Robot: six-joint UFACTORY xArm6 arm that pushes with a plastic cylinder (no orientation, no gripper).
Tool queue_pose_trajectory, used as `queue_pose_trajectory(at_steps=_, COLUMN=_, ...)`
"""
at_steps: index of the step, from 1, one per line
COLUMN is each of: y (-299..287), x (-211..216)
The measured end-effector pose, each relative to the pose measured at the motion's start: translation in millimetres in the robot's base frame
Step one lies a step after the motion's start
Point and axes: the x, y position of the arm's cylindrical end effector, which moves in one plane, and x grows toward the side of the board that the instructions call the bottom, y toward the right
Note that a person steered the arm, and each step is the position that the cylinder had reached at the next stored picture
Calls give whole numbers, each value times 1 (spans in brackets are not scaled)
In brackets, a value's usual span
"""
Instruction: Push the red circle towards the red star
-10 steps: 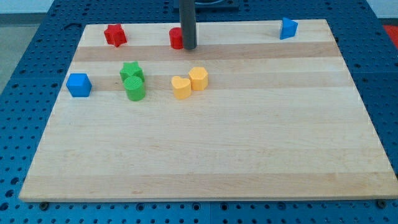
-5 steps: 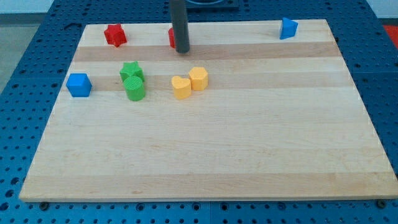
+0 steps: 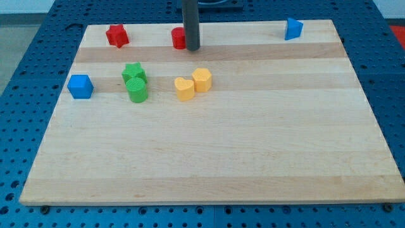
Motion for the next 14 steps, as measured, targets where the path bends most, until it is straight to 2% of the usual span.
queue_pose_trajectory(at_steps=4, y=-2, x=-17)
queue_pose_trajectory(at_steps=8, y=-44, x=-17)
queue_pose_trajectory(at_steps=10, y=-29, x=-23)
queue_pose_trajectory(at_steps=12, y=-50, x=-23)
queue_pose_trajectory(at_steps=14, y=-46, x=-34)
